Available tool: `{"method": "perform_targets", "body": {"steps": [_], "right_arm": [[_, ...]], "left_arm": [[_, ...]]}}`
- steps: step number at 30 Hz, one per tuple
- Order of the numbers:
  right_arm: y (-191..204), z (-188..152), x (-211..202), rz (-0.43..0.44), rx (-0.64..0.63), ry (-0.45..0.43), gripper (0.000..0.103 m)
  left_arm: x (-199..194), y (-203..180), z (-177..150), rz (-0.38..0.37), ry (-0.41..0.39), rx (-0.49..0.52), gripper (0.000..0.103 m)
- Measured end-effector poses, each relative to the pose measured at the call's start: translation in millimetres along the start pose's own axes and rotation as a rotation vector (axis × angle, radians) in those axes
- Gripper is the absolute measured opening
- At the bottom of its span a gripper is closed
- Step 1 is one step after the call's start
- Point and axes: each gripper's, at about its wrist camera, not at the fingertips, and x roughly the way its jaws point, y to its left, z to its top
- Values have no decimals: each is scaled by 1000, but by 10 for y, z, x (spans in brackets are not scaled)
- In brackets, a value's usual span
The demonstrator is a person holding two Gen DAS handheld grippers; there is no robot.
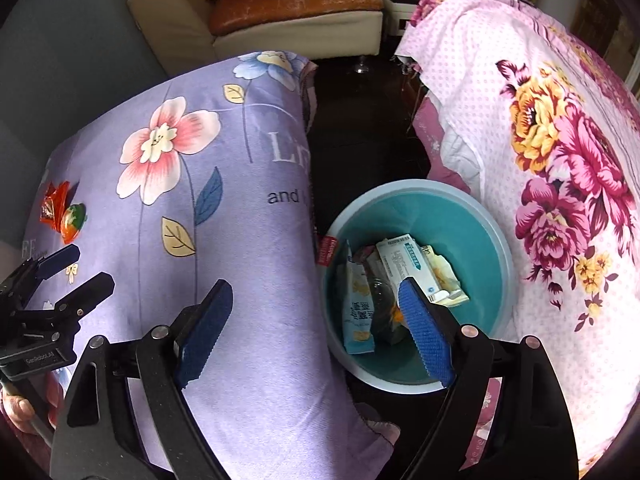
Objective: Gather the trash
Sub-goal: 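Move both open tools back to the Ovaltine pack and candy egg, then grasp the orange Ovaltine pack with the left tool while the right tool grasps the candy egg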
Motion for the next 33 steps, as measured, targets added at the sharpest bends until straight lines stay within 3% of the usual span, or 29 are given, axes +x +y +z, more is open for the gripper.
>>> {"method": "perform_targets", "body": {"steps": [17,23,29,33], "right_arm": [[1956,291,308,134,-217,59,81],[2595,376,619,189,-268,80,81],[2909,454,862,216,-284,80,81],[3074,501,1017,227,-294,88,70]], "left_arm": [[-608,2010,-459,197,-49,-252,95],[-636,2453,-518,224,-61,-321,95],[-626,2784,-569,228,-70,-379,95],[-619,2923,-611,222,-74,-419,95]]}}
